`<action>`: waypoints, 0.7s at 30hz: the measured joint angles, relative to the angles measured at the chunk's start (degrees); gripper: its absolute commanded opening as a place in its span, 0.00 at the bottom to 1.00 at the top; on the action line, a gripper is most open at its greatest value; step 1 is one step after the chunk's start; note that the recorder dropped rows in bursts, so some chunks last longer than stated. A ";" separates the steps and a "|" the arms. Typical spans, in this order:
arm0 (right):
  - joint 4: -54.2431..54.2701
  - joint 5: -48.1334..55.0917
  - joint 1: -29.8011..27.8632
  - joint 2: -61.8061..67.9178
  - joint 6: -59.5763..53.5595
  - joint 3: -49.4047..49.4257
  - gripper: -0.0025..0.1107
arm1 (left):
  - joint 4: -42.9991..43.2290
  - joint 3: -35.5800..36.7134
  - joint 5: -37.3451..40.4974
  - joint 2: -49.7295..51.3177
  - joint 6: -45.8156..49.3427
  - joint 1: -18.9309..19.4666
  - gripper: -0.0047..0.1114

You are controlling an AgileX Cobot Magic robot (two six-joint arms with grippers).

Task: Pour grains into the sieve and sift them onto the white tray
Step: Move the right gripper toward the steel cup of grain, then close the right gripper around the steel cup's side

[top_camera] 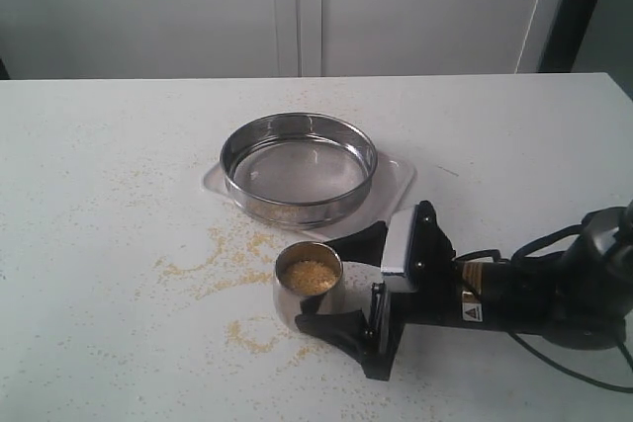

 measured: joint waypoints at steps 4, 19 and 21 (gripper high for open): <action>0.00 0.00 1.69 0.42 0.00 -0.91 0.76 | 0.00 0.00 0.00 0.00 0.00 0.00 0.04; 0.24 0.09 3.39 4.70 0.11 -5.01 0.75 | 0.00 0.00 0.00 0.00 0.00 0.00 0.04; 0.39 -0.03 3.74 5.38 0.11 -5.29 0.75 | 0.00 0.00 0.00 0.00 0.00 0.00 0.04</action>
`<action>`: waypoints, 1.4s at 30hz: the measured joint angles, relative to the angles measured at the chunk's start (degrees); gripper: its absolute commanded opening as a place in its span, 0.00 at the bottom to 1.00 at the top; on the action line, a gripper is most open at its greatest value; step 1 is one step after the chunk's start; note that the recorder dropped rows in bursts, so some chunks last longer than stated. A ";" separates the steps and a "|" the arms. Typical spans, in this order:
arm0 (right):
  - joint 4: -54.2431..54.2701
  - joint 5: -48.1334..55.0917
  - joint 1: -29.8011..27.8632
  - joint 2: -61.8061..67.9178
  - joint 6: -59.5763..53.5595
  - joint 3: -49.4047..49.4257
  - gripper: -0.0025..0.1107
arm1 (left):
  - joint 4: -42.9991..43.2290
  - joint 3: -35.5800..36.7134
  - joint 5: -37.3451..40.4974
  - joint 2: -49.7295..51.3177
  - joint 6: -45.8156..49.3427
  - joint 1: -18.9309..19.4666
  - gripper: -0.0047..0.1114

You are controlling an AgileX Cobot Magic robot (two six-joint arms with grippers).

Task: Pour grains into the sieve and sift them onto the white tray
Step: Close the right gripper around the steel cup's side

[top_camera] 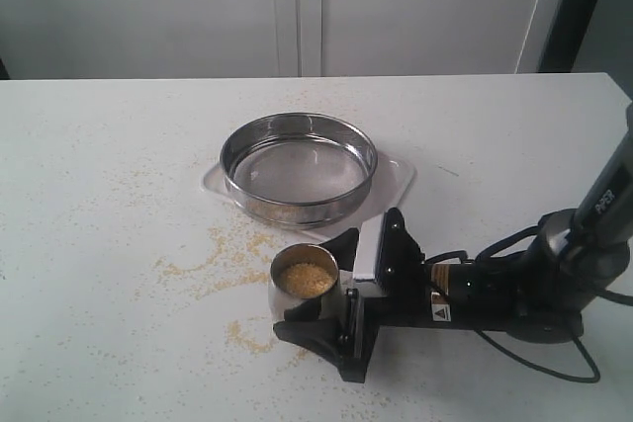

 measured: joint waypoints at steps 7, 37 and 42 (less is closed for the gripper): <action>1.09 -0.09 1.94 1.41 0.10 -2.03 0.75 | 0.00 0.00 0.00 0.00 0.00 0.00 0.04; 3.43 0.03 3.19 1.50 0.21 -3.21 0.25 | 0.00 0.00 0.00 0.00 0.00 0.00 0.04; 3.52 1.44 3.19 1.39 0.32 -3.43 0.02 | 0.00 0.00 0.00 0.00 0.00 0.00 0.04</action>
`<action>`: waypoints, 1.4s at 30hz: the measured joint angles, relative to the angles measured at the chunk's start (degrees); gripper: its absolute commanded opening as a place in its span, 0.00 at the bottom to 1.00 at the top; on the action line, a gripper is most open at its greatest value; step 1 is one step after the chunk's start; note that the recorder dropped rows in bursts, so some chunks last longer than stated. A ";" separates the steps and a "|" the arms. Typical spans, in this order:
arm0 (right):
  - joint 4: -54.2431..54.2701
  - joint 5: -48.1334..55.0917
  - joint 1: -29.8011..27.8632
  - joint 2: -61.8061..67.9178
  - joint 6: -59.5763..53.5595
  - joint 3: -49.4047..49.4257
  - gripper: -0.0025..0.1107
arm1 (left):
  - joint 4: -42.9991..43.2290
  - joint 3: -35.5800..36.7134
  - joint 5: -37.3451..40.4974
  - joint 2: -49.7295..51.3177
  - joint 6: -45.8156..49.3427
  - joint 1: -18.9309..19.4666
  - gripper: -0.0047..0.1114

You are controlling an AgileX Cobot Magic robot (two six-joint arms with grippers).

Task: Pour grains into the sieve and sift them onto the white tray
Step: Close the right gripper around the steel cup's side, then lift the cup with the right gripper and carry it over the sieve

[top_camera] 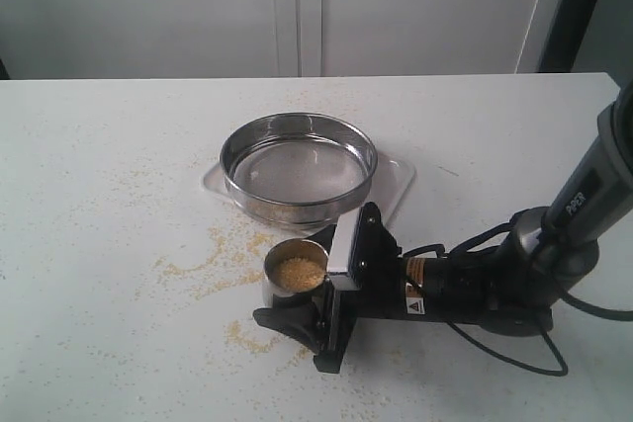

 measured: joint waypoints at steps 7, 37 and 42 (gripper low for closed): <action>0.00 0.00 0.00 0.00 0.75 0.02 0.02 | 0.00 0.00 0.00 0.00 0.00 0.00 0.04; -0.08 15.33 0.00 -18.28 15.30 0.22 0.02 | 0.00 0.00 0.00 0.00 0.00 0.00 0.04; 0.82 24.61 0.00 -24.74 18.75 -0.43 0.02 | 0.00 0.00 0.00 0.00 0.00 0.00 0.04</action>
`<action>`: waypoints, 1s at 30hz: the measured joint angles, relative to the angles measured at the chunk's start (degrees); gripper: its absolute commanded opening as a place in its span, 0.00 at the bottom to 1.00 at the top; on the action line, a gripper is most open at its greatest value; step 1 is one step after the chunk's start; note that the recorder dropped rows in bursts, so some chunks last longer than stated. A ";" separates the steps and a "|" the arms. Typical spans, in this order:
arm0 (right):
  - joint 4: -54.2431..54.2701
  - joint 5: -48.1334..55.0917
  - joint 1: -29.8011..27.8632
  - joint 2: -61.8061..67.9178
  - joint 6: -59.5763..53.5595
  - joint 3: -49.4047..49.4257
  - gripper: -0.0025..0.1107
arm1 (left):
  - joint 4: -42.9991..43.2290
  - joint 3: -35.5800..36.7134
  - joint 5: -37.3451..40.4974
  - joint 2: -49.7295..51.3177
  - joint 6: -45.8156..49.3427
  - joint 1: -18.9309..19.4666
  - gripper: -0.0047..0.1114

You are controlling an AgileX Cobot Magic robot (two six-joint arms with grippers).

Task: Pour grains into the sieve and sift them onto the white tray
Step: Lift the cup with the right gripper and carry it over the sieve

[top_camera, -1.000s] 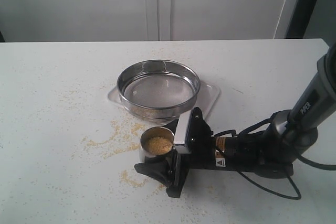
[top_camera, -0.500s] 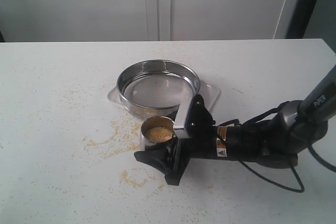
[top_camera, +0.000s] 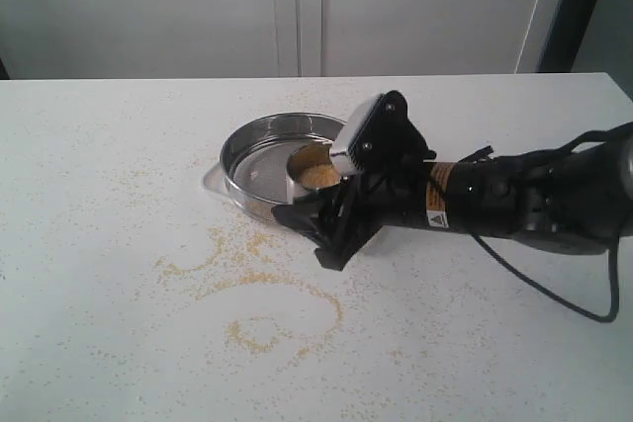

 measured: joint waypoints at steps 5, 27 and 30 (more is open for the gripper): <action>0.33 8.23 0.00 -4.15 4.92 -2.73 0.02 | 0.00 0.00 0.00 0.00 0.00 0.00 0.04; 0.80 35.14 0.00 -5.26 14.58 -20.37 0.02 | 0.00 0.00 0.00 0.00 0.00 0.00 0.04; 0.90 39.10 0.24 -5.26 14.58 -22.10 0.02 | 0.00 0.00 0.00 0.00 0.00 0.00 0.04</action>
